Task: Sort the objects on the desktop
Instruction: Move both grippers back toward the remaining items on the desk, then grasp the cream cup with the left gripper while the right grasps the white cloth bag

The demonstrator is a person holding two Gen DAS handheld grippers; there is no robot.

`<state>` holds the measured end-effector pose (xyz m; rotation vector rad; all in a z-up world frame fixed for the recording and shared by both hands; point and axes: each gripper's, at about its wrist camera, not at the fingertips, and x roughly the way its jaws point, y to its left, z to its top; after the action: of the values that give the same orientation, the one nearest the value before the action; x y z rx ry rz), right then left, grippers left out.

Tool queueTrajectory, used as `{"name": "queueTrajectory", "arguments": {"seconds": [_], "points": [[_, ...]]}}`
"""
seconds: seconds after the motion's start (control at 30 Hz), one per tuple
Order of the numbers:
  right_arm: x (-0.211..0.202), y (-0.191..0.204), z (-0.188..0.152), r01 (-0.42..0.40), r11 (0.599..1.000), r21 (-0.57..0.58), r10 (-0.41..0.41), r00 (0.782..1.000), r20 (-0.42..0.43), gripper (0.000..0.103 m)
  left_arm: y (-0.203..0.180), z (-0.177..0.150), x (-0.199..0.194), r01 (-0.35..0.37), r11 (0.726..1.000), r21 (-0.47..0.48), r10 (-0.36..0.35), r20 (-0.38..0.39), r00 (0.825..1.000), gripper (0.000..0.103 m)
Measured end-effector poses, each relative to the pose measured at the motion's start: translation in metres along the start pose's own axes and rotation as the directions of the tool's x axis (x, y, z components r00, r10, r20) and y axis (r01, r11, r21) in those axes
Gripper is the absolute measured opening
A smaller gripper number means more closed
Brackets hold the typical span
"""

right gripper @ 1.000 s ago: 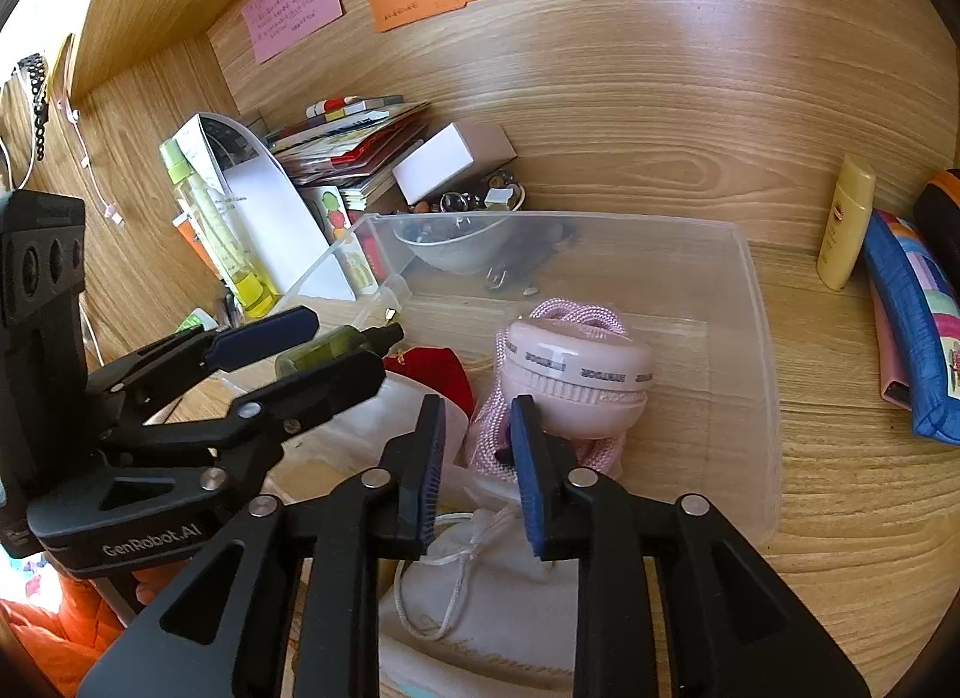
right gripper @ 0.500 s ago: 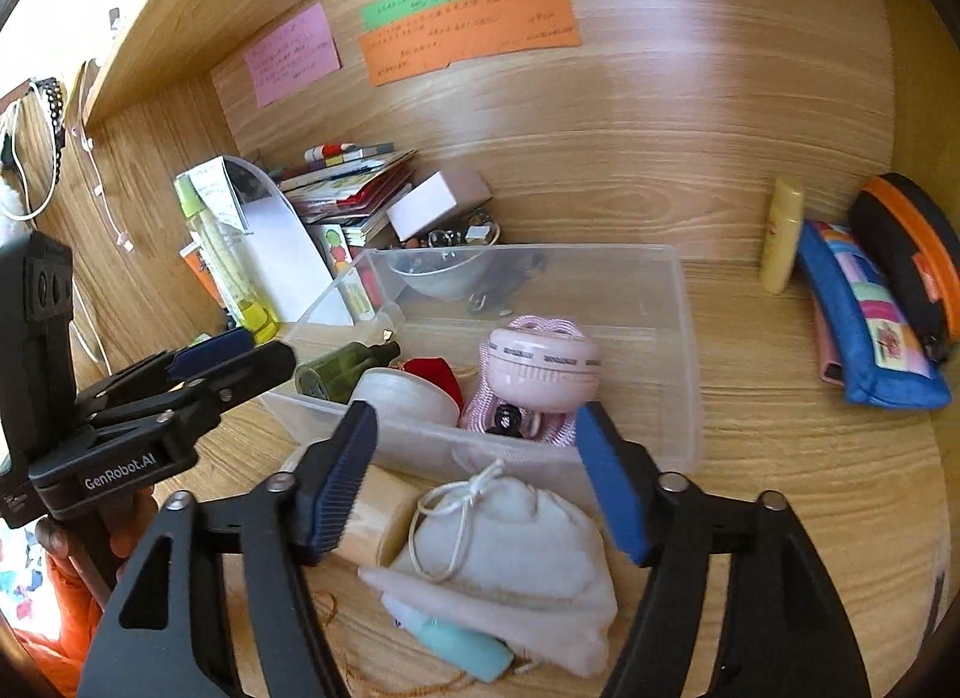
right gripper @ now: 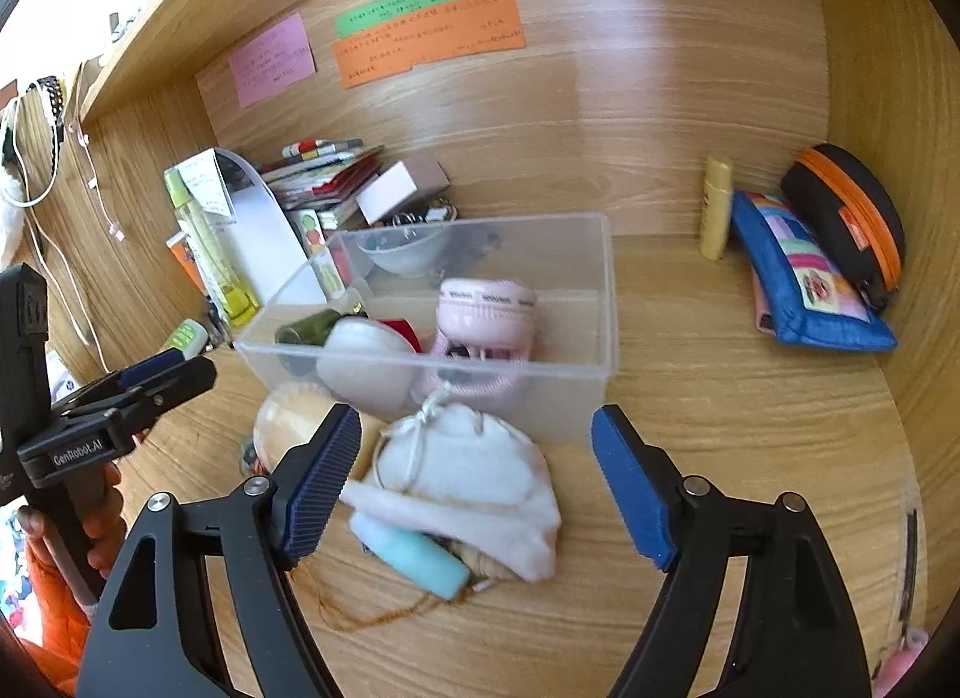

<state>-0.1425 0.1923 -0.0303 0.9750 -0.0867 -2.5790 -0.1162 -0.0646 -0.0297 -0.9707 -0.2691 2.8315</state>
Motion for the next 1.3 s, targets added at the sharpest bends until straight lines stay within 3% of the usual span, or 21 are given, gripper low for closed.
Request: {"name": "queueTrajectory", "arguments": {"seconds": [0.23, 0.47, 0.93, 1.07, 1.3], "points": [[0.001, -0.005, -0.016, 0.018, 1.0, 0.001, -0.018, 0.999, -0.04, 0.078, 0.008, -0.02, 0.001, -0.013, 1.0, -0.016, 0.012, -0.071, 0.997, 0.09], [0.008, -0.007, -0.028, 0.005, 0.999, 0.033, -0.002, 0.996, -0.085, 0.078, 0.002, -0.031, 0.007, 0.016, 1.0, -0.004, -0.017, -0.104, 0.994, 0.091], [0.061, 0.02, -0.03, 0.041, 0.99, -0.131, -0.069, 0.975, -0.214, 0.081, 0.012, -0.039, 0.011, 0.046, 0.999, -0.02, -0.049, -0.13, 0.99, 0.092], [0.076, 0.017, -0.023, 0.01, 0.99, -0.137, -0.046, 0.966, -0.255, 0.087, 0.012, -0.039, 0.014, 0.062, 0.998, -0.024, -0.065, -0.131, 0.989, 0.092], [0.094, 0.017, -0.018, -0.025, 0.985, -0.17, -0.023, 0.962, -0.272, 0.083, 0.002, -0.038, 0.024, 0.088, 0.996, -0.004, -0.087, -0.149, 0.985, 0.092]]}}
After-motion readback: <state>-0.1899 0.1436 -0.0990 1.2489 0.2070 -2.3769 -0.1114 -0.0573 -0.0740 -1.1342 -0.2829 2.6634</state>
